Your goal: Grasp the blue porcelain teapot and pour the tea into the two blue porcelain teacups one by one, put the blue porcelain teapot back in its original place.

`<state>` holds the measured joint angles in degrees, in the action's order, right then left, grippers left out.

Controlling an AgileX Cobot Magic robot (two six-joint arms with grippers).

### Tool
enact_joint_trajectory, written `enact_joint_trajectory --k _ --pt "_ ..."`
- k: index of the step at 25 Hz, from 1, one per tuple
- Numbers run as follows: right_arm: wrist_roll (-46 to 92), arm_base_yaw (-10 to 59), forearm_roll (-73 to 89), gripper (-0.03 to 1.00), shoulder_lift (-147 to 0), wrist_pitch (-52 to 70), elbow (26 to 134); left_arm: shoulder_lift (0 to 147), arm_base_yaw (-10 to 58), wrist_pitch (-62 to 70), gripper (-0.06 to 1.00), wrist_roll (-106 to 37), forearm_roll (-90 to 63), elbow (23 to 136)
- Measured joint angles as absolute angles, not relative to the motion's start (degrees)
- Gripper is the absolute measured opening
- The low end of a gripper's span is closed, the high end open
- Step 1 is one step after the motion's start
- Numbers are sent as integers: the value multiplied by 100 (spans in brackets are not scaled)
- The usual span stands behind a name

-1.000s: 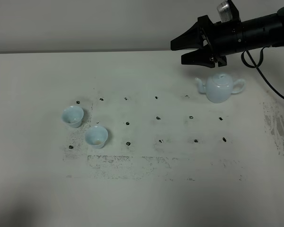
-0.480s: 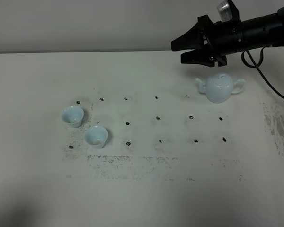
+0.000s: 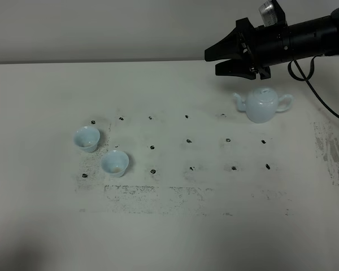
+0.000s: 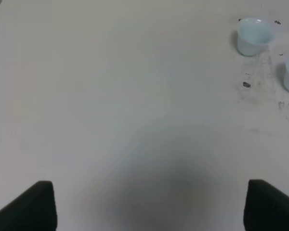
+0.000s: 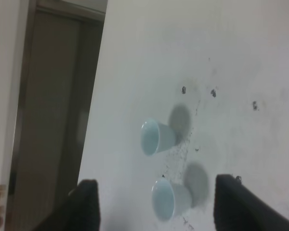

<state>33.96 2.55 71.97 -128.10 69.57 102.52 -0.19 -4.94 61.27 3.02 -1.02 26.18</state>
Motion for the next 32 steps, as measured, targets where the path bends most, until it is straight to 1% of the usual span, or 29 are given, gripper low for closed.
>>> enact_joint_trajectory --k 20,27,32 --pt "3252 255 7369 48 -12810 6957 10252 -19 -482 6127 75 302 -102 2618" --pt "3423 255 7333 58 -12810 6957 10369 -19 -482 6127 75 302 -102 2618" --pt "3394 200 6765 60 -12801 6965 11178 -19 -482 6127 75 302 -102 2618"
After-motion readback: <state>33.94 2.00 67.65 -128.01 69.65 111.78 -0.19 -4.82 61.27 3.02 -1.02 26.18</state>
